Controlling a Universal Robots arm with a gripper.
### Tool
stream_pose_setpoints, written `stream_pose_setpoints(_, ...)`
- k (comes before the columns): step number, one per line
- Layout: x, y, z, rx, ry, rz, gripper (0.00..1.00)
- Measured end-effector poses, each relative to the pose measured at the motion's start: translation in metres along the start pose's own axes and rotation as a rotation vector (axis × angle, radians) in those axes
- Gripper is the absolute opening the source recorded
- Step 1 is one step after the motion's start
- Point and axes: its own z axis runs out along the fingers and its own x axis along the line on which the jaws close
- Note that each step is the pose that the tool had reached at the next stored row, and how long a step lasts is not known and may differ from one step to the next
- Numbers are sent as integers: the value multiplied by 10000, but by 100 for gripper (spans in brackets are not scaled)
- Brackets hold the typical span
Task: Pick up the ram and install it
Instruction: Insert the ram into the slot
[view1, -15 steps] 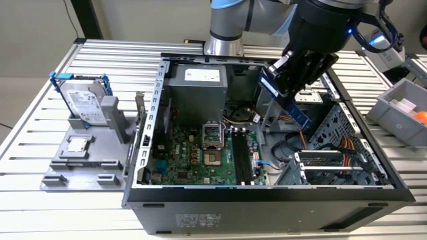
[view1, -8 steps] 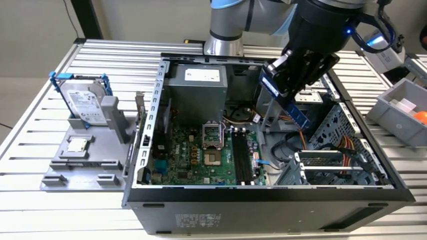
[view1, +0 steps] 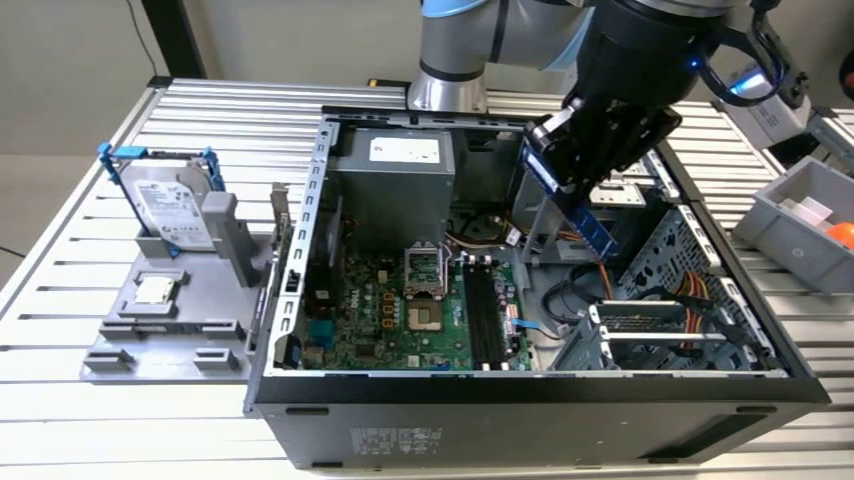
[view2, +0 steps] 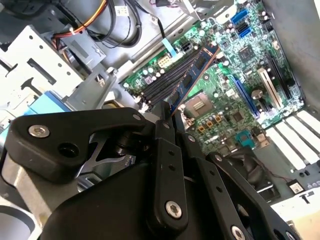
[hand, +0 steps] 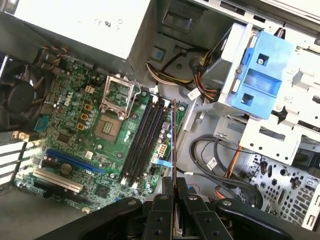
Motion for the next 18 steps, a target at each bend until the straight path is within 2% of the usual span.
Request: stream_pose_setpoints(18, 0, 0, 0, 7, -41, 1070, 0)
